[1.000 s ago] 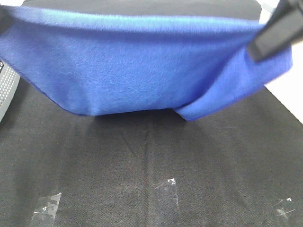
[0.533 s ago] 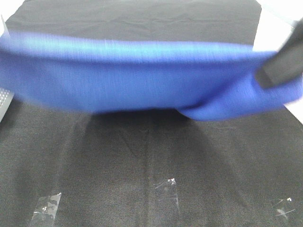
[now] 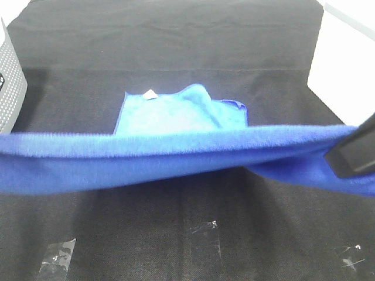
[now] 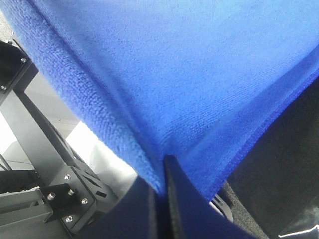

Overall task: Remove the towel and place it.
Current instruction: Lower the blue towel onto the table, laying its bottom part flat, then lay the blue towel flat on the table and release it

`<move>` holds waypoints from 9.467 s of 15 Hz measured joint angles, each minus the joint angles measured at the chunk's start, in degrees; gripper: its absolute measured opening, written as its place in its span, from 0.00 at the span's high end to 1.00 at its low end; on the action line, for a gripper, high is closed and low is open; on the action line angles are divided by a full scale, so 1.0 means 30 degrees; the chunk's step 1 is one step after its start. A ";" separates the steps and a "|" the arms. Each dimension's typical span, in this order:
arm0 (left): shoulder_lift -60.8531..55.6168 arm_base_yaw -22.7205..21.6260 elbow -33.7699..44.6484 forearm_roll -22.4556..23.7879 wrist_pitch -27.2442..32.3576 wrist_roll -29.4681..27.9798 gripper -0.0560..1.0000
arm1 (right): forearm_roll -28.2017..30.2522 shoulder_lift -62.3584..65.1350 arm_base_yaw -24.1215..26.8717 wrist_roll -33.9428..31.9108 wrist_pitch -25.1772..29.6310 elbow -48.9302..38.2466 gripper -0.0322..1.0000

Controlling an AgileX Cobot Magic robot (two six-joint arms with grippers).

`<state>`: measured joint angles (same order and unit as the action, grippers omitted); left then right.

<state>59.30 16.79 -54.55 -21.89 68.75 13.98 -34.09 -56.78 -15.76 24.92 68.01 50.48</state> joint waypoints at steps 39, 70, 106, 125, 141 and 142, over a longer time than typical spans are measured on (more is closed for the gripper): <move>0.5233 0.6818 0.5596 -0.2617 -0.0783 -0.6455 0.95 | 0.1203 -0.6895 0.0057 -0.3610 0.0210 -0.7009 0.96; 1.3216 0.6875 0.4374 -0.2693 -0.1280 -0.5290 0.95 | 0.0344 -1.2605 0.0153 -0.2082 -0.0573 -0.7429 0.92; 1.5699 0.8652 -0.3782 0.1070 0.0267 -0.4947 0.29 | 0.1451 -1.2624 0.0210 -0.2750 0.0458 -0.0974 0.31; 2.2555 -0.3056 -1.6444 -0.0458 -0.2941 -0.1337 0.29 | 0.1127 -2.3491 0.5500 -0.0917 0.0516 1.8564 0.31; 3.2219 -0.3801 -2.8705 -0.3285 0.0306 -0.0649 0.29 | 0.0554 -2.9393 0.6112 -0.1451 0.0516 2.2651 0.29; 3.2258 -0.3801 -2.8705 -0.3304 0.0306 -0.0611 0.29 | 0.0248 -2.9393 0.6112 -0.1432 0.0516 2.2651 0.29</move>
<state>156.07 5.39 -140.66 -31.80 69.67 12.15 -33.35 -144.96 2.58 20.63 69.56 118.43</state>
